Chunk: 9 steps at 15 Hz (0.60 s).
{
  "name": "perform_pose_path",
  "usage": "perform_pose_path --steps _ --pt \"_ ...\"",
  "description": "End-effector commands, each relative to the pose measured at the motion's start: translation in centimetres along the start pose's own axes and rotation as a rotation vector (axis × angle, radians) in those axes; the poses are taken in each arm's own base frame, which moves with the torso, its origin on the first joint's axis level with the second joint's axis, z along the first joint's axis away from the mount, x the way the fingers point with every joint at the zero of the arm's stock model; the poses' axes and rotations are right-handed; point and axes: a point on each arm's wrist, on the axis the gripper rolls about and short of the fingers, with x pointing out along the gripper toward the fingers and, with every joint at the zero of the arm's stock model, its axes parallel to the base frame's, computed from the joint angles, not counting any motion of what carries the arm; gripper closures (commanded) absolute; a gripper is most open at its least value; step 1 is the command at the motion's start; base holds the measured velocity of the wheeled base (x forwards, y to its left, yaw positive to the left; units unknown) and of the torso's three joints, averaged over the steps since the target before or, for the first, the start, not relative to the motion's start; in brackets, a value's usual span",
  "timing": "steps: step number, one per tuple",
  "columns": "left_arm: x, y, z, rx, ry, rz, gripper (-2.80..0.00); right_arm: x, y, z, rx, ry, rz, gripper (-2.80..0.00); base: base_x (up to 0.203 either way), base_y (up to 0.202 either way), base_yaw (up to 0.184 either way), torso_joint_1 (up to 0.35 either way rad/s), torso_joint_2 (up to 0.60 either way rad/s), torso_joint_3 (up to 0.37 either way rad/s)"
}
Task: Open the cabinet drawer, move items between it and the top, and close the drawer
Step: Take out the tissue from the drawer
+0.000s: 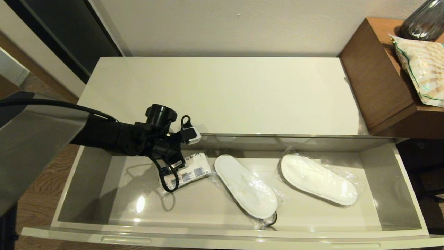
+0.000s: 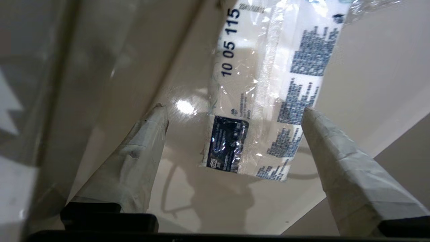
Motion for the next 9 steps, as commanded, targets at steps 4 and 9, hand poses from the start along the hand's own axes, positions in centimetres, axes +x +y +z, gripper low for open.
perform_pose_path --steps 4,9 --pt "-0.9 -1.9 -1.4 -0.017 0.035 0.072 -2.80 0.0 0.0 0.0 0.000 0.000 0.001 0.00 0.000 0.000 0.000 0.000 0.00 0.000" --pt "-5.1 -4.3 -2.4 -0.024 0.036 0.196 -2.80 0.0 0.0 0.0 -0.001 0.000 0.001 0.00 0.000 0.000 0.000 0.000 0.00 0.000"
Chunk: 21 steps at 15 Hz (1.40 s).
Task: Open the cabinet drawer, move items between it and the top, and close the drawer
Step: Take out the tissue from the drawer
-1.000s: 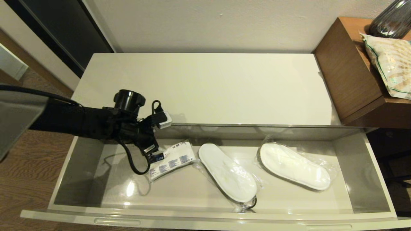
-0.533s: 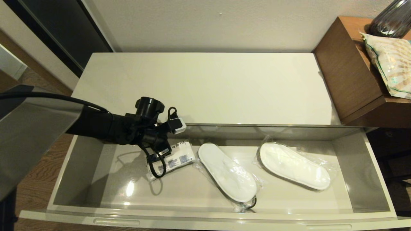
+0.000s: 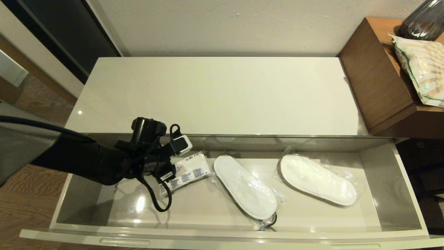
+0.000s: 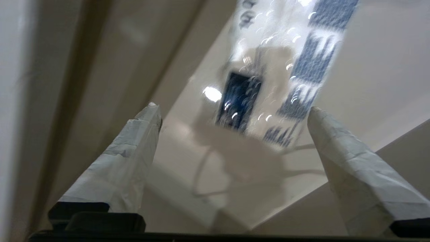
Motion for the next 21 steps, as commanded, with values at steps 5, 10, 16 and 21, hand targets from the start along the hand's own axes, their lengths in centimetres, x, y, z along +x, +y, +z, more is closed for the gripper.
perform_pose_path --steps 5,10,16,21 --pt "-2.8 -3.3 0.8 0.010 -0.041 0.122 -2.80 0.0 0.0 0.0 -0.001 0.000 0.001 0.00 0.000 0.000 0.000 0.000 0.00 0.000" --pt "0.8 -7.9 1.5 -0.145 0.082 0.122 -2.80 0.0 0.0 0.0 0.000 0.000 0.001 0.00 0.000 0.000 0.000 0.000 0.00 0.000" --pt "5.9 -10.4 2.2 -0.282 0.165 0.197 -2.80 0.0 0.0 0.0 -0.002 0.000 0.001 0.00 0.000 0.000 0.000 0.000 0.00 0.000" --pt "10.2 -9.8 2.8 -0.329 0.166 0.241 -2.80 0.0 0.0 0.0 0.001 0.000 0.001 0.00 0.000 0.000 0.000 0.000 0.00 0.000"
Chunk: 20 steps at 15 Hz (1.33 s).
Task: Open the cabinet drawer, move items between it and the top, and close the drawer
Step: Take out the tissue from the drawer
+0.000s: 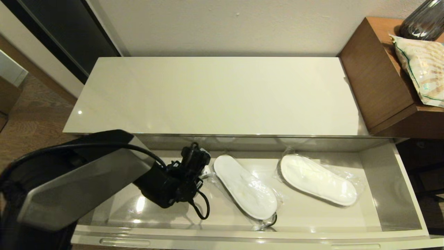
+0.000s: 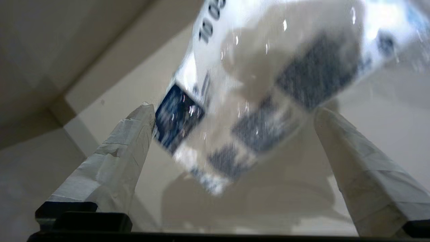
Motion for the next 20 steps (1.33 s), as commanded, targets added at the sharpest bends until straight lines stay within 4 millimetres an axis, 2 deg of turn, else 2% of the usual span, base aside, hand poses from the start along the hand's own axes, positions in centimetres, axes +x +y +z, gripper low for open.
perform_pose_path --steps 1,4,11,15,20 --pt "2.9 -0.8 -0.3 0.004 0.027 0.016 -2.80 0.0 0.0 0.0 -0.001 0.000 0.000 0.00 0.000 0.000 0.000 0.000 0.00 0.000" --pt "4.4 -0.3 -0.1 0.016 0.010 -0.003 -2.80 0.0 0.0 0.0 -0.003 0.000 0.000 0.00 0.000 0.000 0.000 0.000 0.00 0.000" --pt "3.7 1.9 0.6 0.012 -0.019 -0.133 -2.80 0.0 0.0 0.0 0.000 0.000 0.000 0.00 0.000 0.000 0.000 0.000 0.00 0.000" --pt "3.9 1.5 0.2 0.022 -0.005 -0.145 -2.80 0.0 0.0 0.0 -0.001 0.000 0.000 0.00 0.000 0.000 0.000 0.000 0.00 0.000" --pt "4.5 0.2 -1.5 0.048 0.003 -0.140 -2.80 0.0 0.0 0.0 0.000 0.000 0.000 0.00 0.000 0.000 0.000 0.000 0.00 0.000"
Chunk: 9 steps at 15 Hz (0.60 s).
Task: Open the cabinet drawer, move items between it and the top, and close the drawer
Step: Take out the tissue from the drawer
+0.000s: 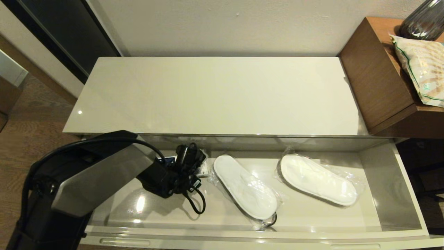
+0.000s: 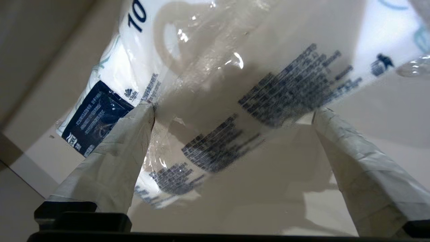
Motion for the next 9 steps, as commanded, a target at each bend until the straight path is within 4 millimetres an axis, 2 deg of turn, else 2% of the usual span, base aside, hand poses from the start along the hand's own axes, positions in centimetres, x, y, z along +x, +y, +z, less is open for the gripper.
perform_pose_path --steps 1,8,9 --pt "0.66 -0.70 -0.77 0.025 -0.004 0.007 -2.80 0.00 0.00 0.00 0.001 0.000 0.001 0.00 0.000 0.000 0.000 0.000 0.00 0.000" --pt "1.61 -1.21 -1.00 0.051 -0.020 0.055 -2.80 0.00 0.00 0.00 0.001 0.000 0.001 0.00 0.000 0.000 0.000 0.000 0.00 0.000" --pt "1.57 -1.18 -1.01 0.055 -0.018 0.057 0.00 0.00 0.00 0.00 0.001 0.000 0.001 0.00 0.000 0.000 0.000 0.000 0.00 0.000"
